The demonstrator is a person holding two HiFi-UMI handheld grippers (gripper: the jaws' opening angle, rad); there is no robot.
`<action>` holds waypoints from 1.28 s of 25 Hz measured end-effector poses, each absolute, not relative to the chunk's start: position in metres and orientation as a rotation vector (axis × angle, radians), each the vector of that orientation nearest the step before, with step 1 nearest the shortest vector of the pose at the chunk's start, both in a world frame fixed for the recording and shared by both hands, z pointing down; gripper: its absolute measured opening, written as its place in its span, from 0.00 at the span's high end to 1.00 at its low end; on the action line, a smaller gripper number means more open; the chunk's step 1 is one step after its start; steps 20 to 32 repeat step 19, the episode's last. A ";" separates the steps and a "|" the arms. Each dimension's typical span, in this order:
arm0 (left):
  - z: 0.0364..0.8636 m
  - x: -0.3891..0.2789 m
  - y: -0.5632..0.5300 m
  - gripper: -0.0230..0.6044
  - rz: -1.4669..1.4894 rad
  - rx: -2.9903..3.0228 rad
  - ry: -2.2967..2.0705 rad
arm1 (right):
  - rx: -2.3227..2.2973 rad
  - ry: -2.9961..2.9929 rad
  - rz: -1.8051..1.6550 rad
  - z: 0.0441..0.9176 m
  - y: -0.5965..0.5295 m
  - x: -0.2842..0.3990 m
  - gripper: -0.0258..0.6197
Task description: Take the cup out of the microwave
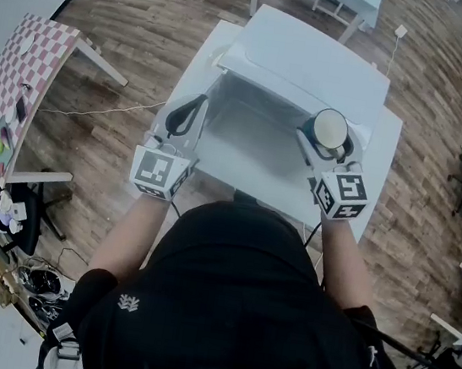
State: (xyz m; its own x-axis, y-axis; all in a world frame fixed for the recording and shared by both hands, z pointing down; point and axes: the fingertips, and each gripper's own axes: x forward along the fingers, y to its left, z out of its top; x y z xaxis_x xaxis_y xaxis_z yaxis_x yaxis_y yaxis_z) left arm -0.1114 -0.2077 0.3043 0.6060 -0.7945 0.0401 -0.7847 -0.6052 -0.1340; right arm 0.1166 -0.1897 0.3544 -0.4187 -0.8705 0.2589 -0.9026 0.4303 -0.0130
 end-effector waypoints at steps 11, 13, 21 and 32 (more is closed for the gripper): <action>0.309 -0.126 -0.216 0.96 -0.158 -2.713 1.394 | 1.564 -2.467 0.221 0.357 -0.196 0.117 0.35; 0.309 -0.127 -0.216 0.96 -0.159 -2.707 1.394 | 1.561 -2.470 0.216 0.357 -0.197 0.116 0.35; 0.310 -0.135 -0.223 0.96 -0.171 -2.689 1.423 | 1.537 -2.480 0.211 0.359 -0.202 0.110 0.35; 0.310 -0.135 -0.223 0.96 -0.171 -2.689 1.423 | 1.537 -2.480 0.211 0.359 -0.202 0.110 0.35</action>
